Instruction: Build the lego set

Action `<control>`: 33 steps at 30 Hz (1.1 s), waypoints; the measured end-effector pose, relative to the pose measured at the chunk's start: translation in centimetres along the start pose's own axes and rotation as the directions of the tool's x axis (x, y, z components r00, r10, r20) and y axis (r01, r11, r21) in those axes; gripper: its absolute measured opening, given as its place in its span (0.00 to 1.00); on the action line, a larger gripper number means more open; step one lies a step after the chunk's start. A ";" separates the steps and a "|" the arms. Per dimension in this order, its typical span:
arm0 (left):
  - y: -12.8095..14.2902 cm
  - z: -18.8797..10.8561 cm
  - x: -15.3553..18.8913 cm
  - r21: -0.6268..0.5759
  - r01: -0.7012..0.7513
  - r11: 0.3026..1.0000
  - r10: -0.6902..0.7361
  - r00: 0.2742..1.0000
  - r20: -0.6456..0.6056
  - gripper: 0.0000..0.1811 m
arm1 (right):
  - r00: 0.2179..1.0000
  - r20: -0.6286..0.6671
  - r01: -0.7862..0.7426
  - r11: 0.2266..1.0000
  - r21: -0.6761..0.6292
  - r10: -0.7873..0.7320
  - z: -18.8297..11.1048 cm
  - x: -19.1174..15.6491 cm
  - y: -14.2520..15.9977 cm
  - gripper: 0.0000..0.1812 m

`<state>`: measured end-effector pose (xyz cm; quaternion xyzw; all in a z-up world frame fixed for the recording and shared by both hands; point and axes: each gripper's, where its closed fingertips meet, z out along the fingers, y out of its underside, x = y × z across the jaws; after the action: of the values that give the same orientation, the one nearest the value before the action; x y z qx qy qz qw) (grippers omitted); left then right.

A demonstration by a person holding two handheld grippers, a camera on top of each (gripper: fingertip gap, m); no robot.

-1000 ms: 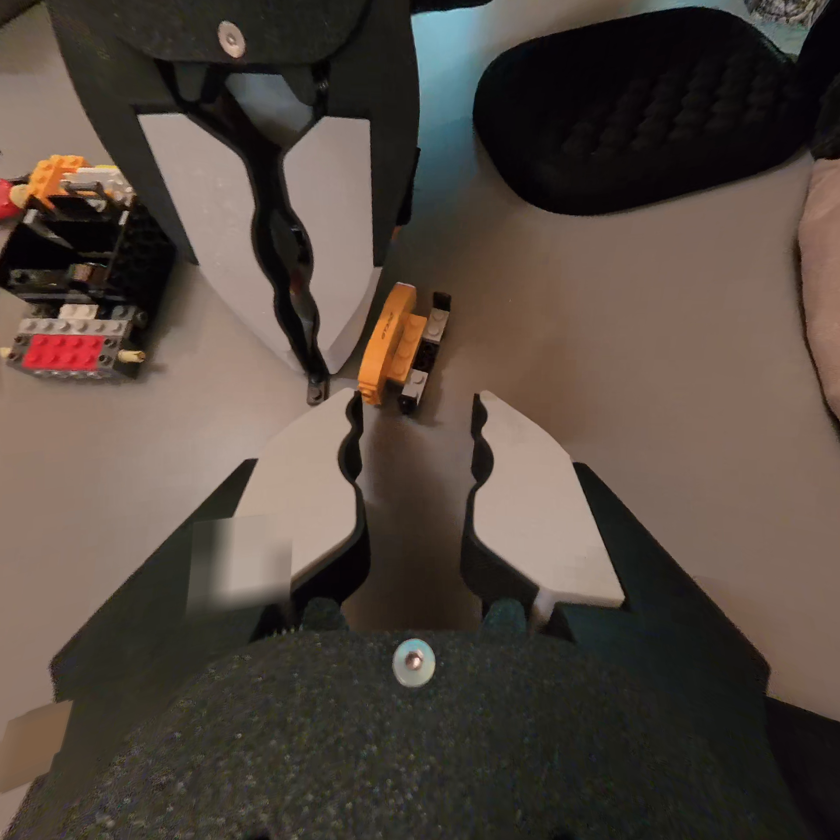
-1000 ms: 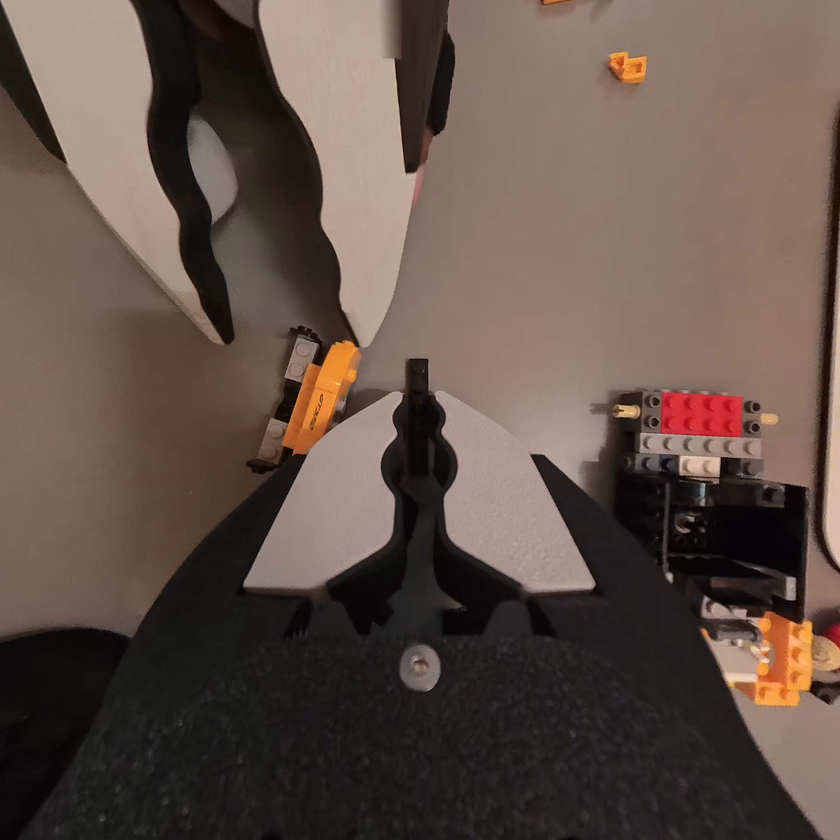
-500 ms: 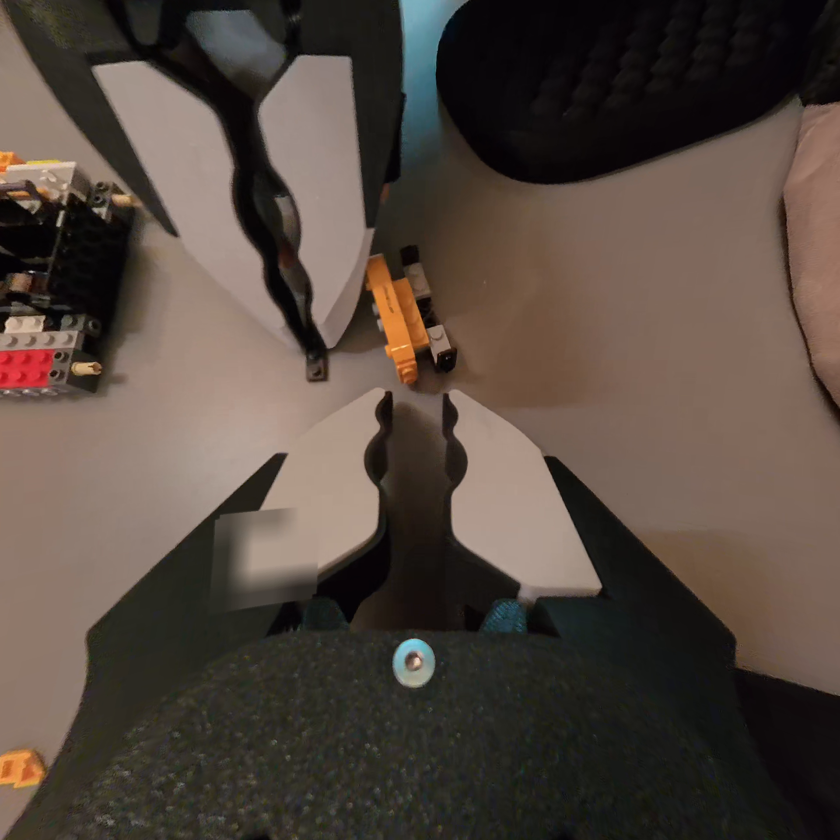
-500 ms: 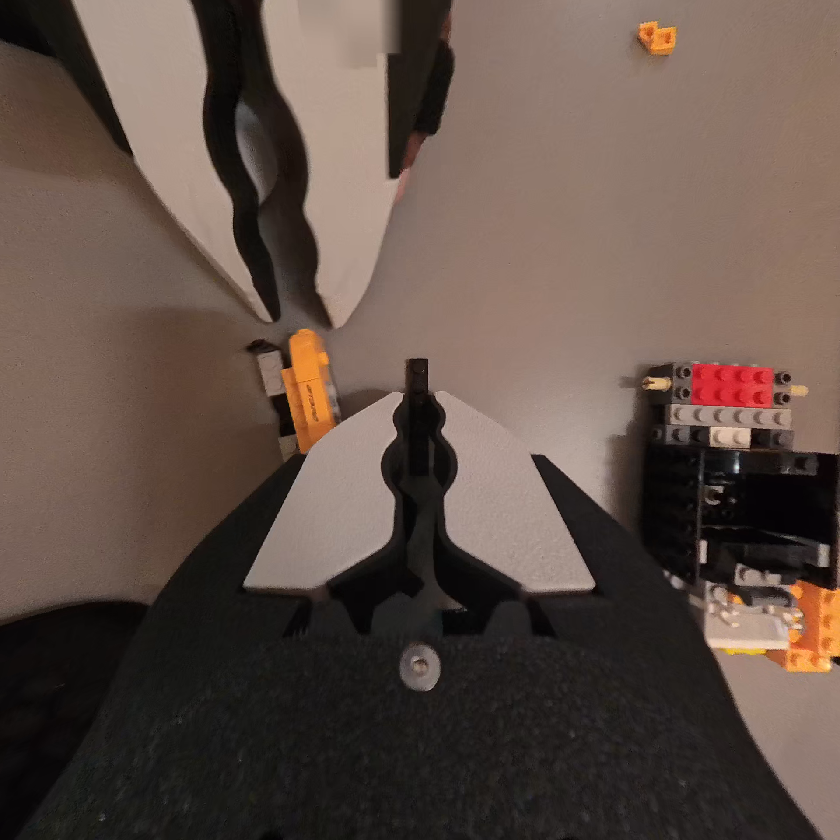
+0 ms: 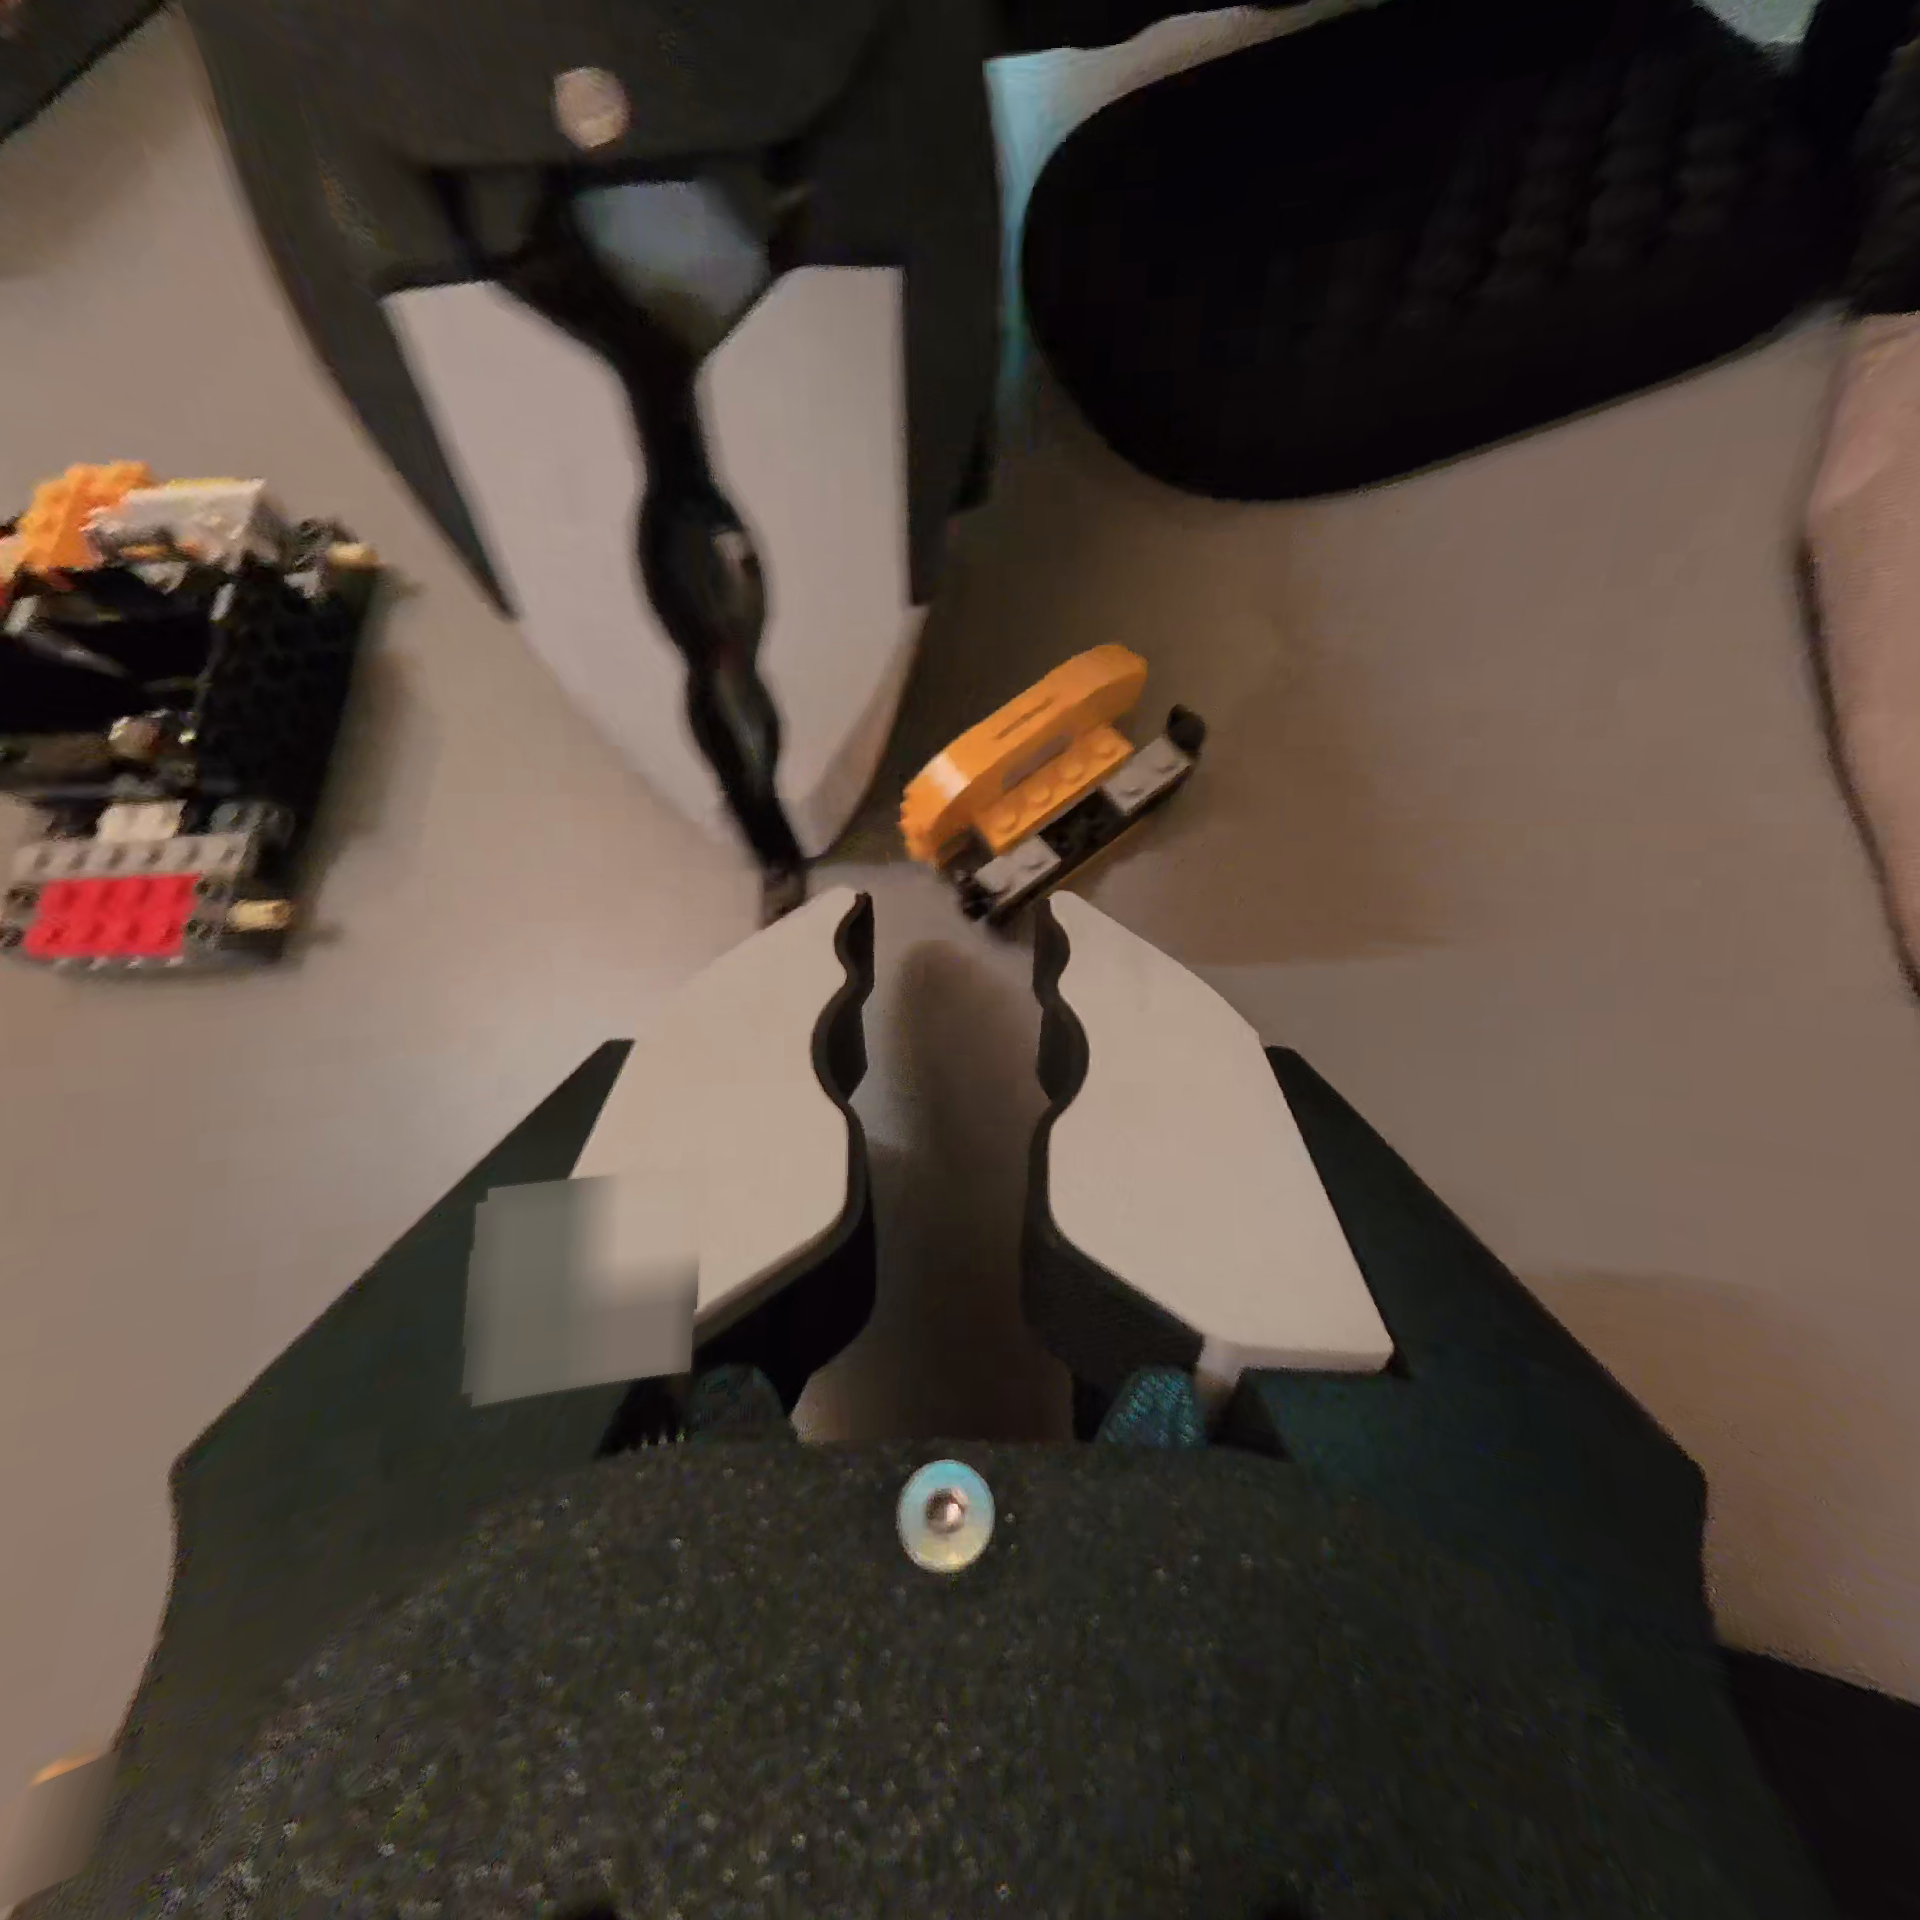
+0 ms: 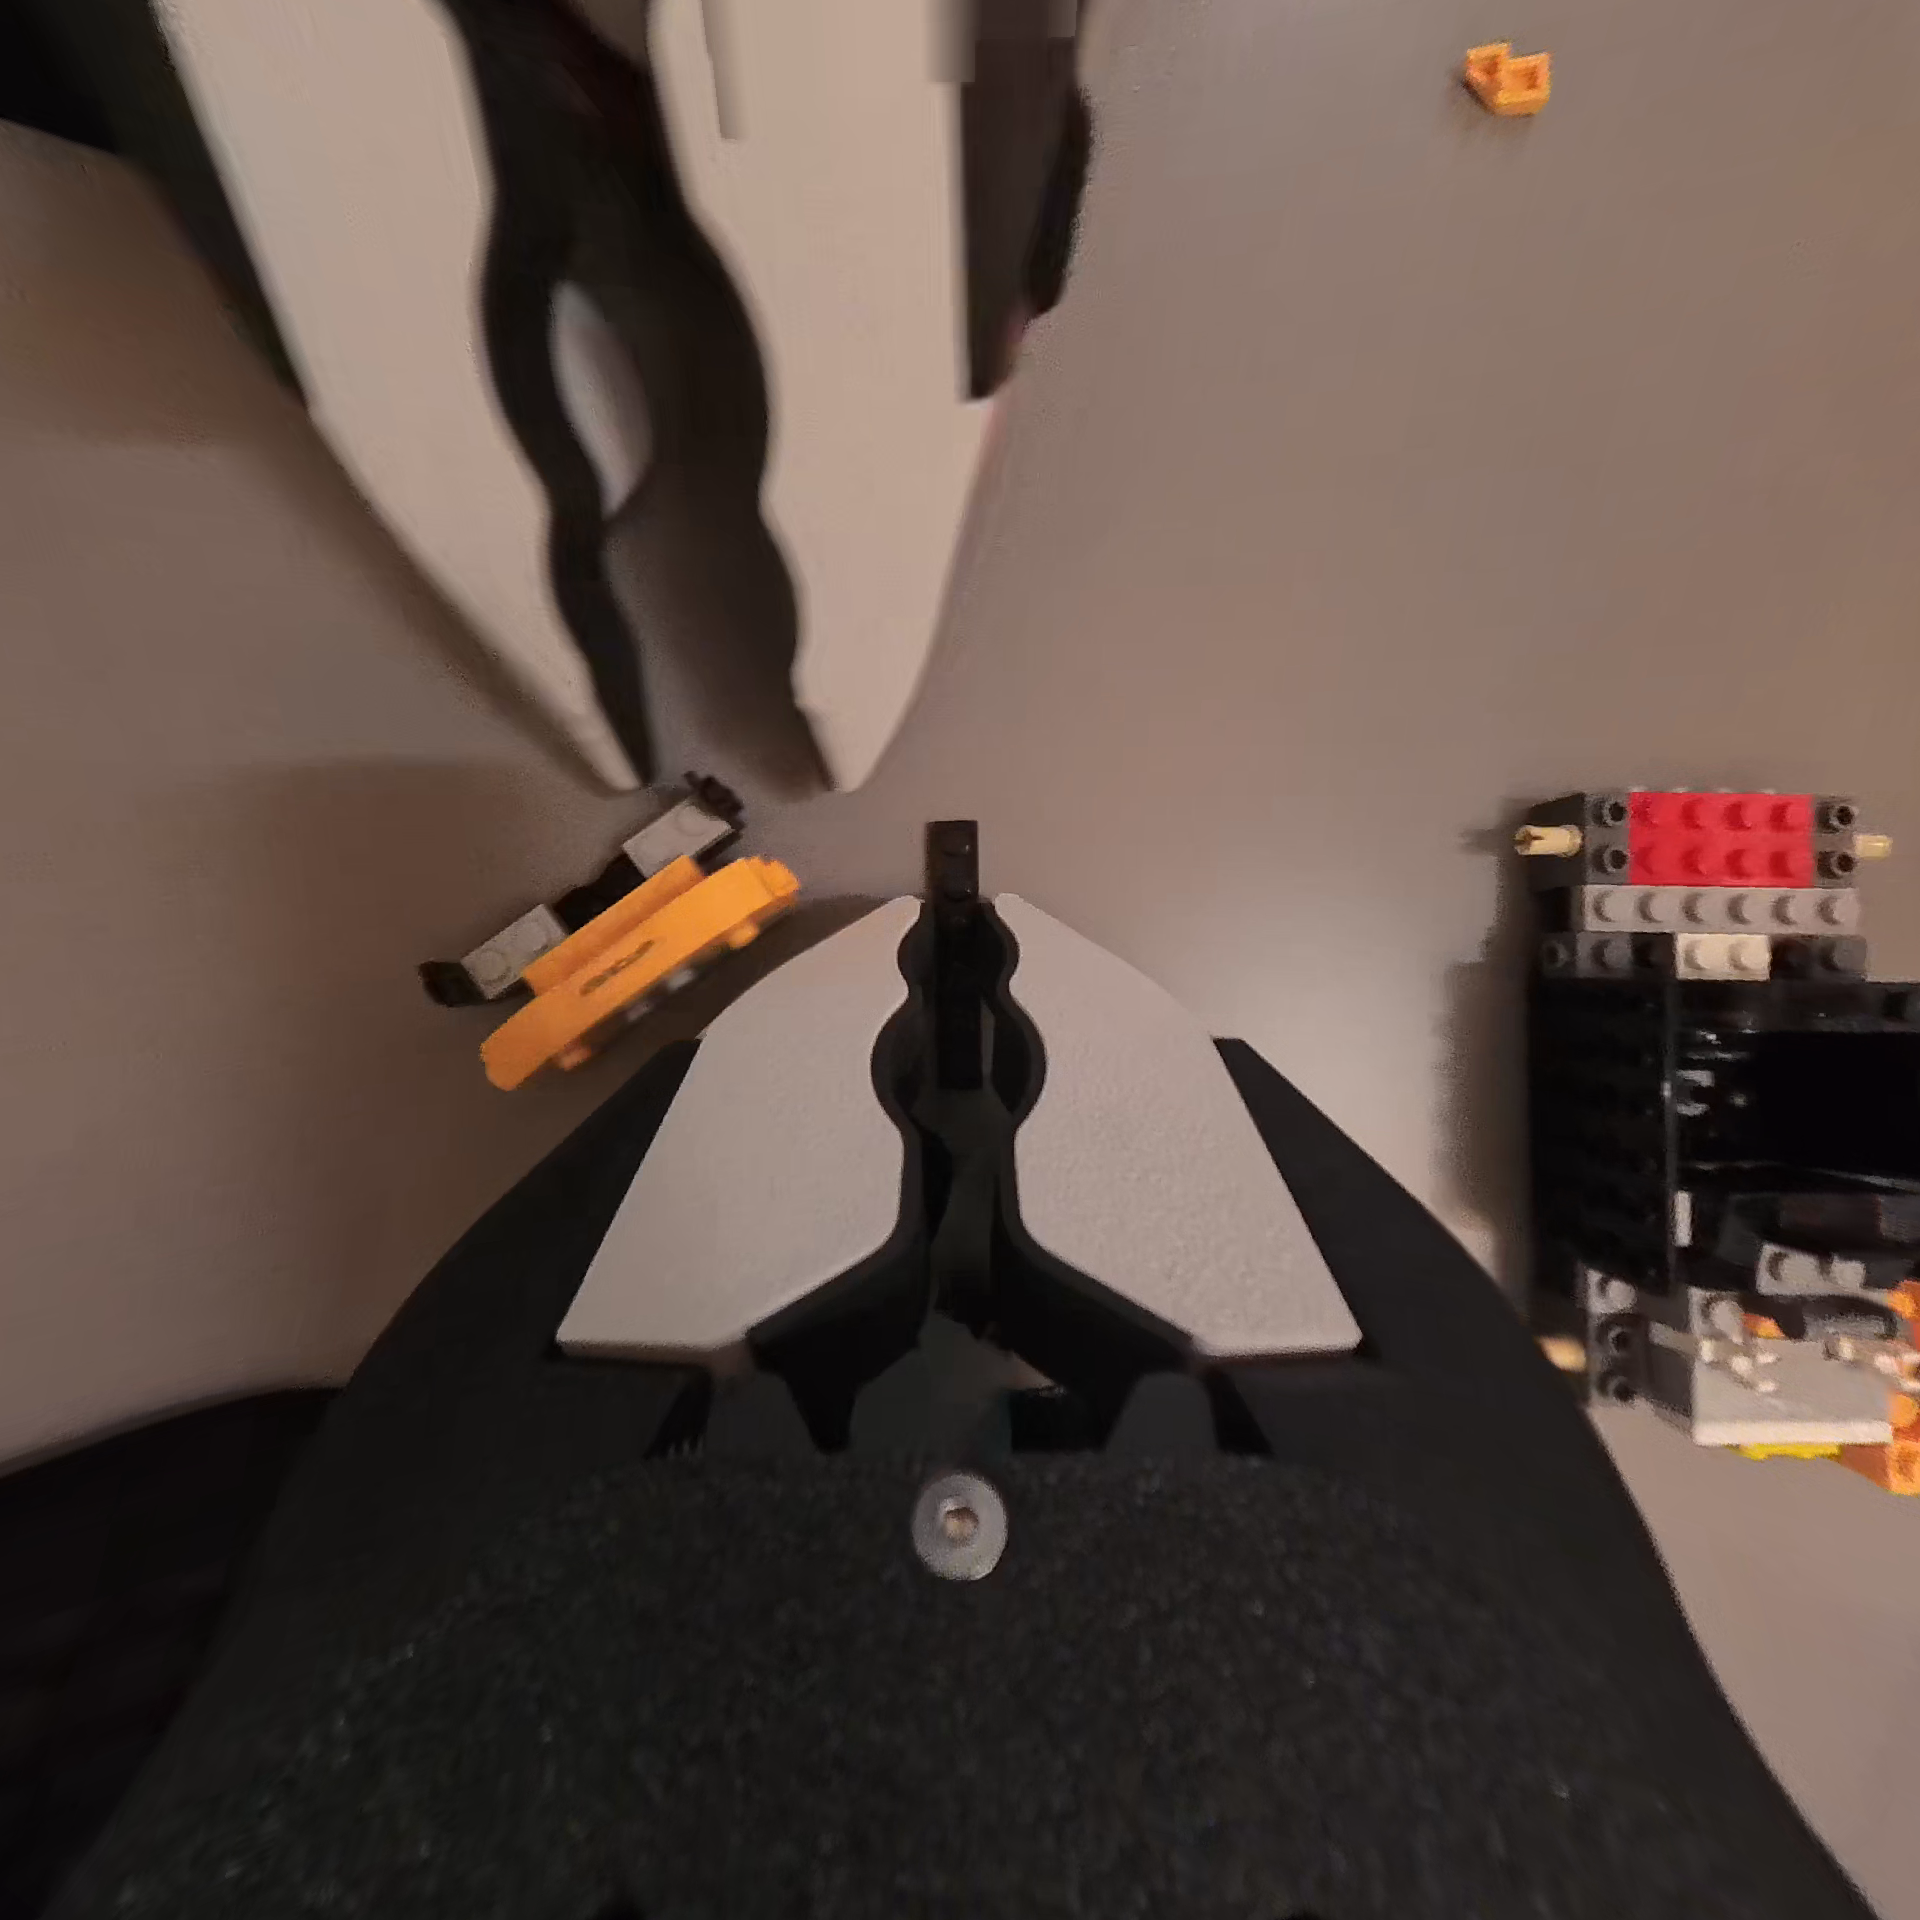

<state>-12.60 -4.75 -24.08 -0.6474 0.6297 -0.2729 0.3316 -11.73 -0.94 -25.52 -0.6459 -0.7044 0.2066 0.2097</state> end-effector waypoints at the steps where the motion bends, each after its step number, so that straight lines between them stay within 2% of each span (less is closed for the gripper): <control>1: -0.1 0.2 0.5 -0.003 -0.009 1.000 0.009 1.000 -0.017 0.16 | 1.000 0.010 -0.004 1.000 0.002 0.004 0.1 0.3 -0.1 0.04; 6: -0.4 0.4 3.3 0.000 -0.055 0.998 0.054 0.987 -0.153 0.13 | 1.000 0.015 -0.005 1.000 0.012 0.005 0.2 1.5 -0.4 0.04; 10: -0.6 -0.1 3.3 0.017 -0.042 0.999 0.045 0.986 -0.161 0.15 | 0.999 -0.011 -0.036 0.994 0.103 0.037 -3.0 2.8 -0.6 0.11; 13: -0.6 -0.6 1.8 0.040 0.006 0.999 -0.002 0.993 -0.115 0.14 | 0.996 -0.055 -0.058 0.994 0.097 0.063 -5.9 3.8 1.5 0.11; 15: -0.2 -0.7 0.0 0.034 0.035 0.999 -0.034 0.999 -0.027 0.13 | 0.997 -0.056 -0.056 0.997 0.048 0.059 -6.7 3.3 3.4 0.11; 19: 1.0 -0.8 -3.4 -0.014 0.063 0.998 -0.060 0.985 0.161 0.14 | 0.999 -0.037 0.029 0.999 -0.036 -0.030 -6.4 1.2 5.8 0.10; 22: 1.5 -0.5 -4.5 -0.040 0.076 0.996 -0.065 0.971 0.228 0.15 | 0.995 -0.054 0.072 0.989 -0.129 -0.080 -5.9 1.2 7.3 0.11; 25: 1.5 0.2 -5.1 -0.057 0.074 0.996 -0.057 0.966 0.252 0.16 | 0.995 -0.078 0.047 0.992 -0.118 -0.057 -6.4 2.4 7.8 0.10; 28: 0.9 1.1 -5.4 -0.063 0.080 0.995 -0.063 0.970 0.237 0.15 | 0.998 -0.063 -0.003 0.996 -0.087 -0.002 -6.2 3.4 7.0 0.09; 33: 0.6 1.8 -4.8 -0.073 0.094 0.993 -0.081 0.983 0.165 0.05 | 0.998 -0.049 0.038 0.994 -0.105 -0.043 -5.7 4.6 5.7 0.09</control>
<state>-11.83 0.15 -25.37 -0.7073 0.5820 -0.2086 0.3429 -4.19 4.25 -23.93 -0.6466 -0.7215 0.1488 0.1981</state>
